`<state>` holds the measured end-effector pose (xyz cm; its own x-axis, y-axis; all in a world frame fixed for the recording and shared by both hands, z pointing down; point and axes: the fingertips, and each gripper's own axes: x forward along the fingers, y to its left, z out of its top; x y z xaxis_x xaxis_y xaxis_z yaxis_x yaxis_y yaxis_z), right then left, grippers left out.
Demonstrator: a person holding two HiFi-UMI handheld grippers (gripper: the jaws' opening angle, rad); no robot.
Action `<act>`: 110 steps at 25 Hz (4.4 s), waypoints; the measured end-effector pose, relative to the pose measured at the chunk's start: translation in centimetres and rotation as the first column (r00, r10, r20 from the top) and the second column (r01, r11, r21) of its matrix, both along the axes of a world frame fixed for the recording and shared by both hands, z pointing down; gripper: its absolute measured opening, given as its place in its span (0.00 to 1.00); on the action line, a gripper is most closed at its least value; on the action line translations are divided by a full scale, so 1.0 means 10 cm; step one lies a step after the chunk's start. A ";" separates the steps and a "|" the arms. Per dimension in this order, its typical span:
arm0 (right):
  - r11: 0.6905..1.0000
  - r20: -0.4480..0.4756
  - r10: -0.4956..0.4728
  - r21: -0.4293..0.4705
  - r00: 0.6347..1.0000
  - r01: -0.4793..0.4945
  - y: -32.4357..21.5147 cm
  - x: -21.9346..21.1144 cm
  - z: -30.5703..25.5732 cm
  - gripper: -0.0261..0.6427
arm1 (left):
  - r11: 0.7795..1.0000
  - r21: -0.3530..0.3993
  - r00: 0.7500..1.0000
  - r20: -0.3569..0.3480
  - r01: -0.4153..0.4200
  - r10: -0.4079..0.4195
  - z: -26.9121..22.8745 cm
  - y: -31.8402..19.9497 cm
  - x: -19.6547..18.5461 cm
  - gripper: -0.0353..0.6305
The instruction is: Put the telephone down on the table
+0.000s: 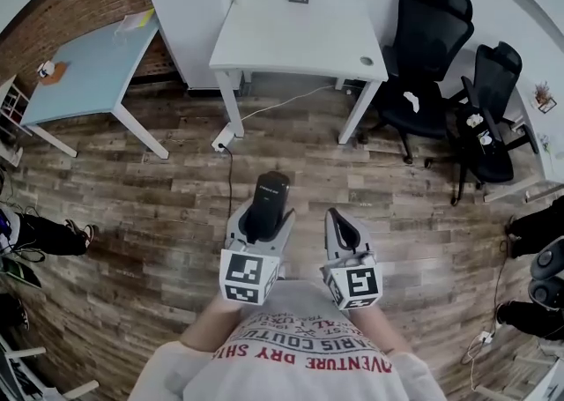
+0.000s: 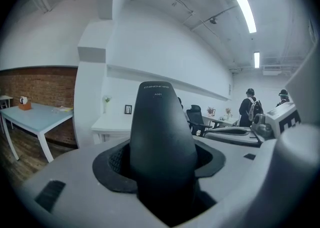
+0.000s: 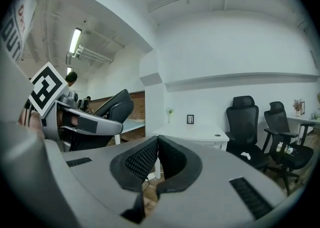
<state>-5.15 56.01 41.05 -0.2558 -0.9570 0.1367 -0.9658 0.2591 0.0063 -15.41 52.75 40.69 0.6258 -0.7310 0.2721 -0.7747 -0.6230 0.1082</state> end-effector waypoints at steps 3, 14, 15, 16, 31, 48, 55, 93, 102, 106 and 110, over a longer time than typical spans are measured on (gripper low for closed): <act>1.000 -0.003 0.014 -0.008 1.000 -0.014 -0.14 -0.12 0.05 0.08 | 1.000 -0.010 1.000 -0.009 -0.001 0.001 0.03 -0.14 -0.19 0.50; 0.999 0.004 0.003 -0.050 1.000 -0.003 -0.73 -0.23 0.20 0.08 | 0.998 -0.052 0.999 -0.002 0.047 -0.047 0.23 -0.77 -0.50 0.50; 0.999 0.006 -0.002 -0.054 1.000 0.003 -0.80 -0.22 0.22 0.08 | 0.997 -0.054 0.998 0.000 0.055 -0.055 0.24 -0.83 -0.50 0.50; 0.998 0.010 -0.008 -0.056 1.000 0.009 -0.87 -0.21 0.24 0.08 | 0.997 -0.054 0.998 0.002 0.062 -0.062 0.25 -0.89 -0.50 0.50; 0.994 0.056 -0.100 -0.047 0.993 0.103 -2.37 0.57 0.21 0.08 | 0.988 -0.022 0.988 0.023 0.152 -0.152 0.08 -2.24 0.24 0.50; 0.989 0.066 -0.107 -0.096 0.992 0.114 -3.67 1.49 0.34 0.08 | 0.989 -0.072 0.991 0.045 0.126 -0.123 0.21 -3.48 1.12 0.50; 0.991 0.060 -0.074 -0.111 0.995 0.081 -4.23 1.53 0.45 0.08 | 0.989 -0.094 0.993 0.044 0.117 -0.113 0.36 -4.09 1.08 0.50; 0.984 0.090 -0.001 -0.177 0.996 0.017 -7.85 1.47 0.52 0.08 | 0.986 -0.165 0.999 0.033 0.029 -0.024 0.52 -7.72 1.11 0.50; 0.972 0.103 -0.070 -0.215 0.992 0.091 -8.44 2.03 0.61 0.08 | 0.965 -0.234 0.993 0.048 0.114 -0.105 0.66 -8.25 1.59 0.50; 0.964 0.110 -0.073 -0.248 0.991 0.098 -8.59 2.22 0.75 0.08 | 0.951 -0.285 0.992 0.077 0.122 -0.104 0.89 -8.36 1.77 0.50; 0.952 0.122 -0.080 -0.284 0.989 0.112 -8.73 2.30 0.91 0.08 | 0.938 -0.327 0.990 0.110 0.119 -0.087 1.13 -8.52 1.91 0.50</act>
<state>17.82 -31.27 50.14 -0.3731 -0.8507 0.3703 -0.9271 0.3258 -0.1854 3.71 -32.40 52.00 0.5124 -0.6483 0.5631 -0.8492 -0.4803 0.2197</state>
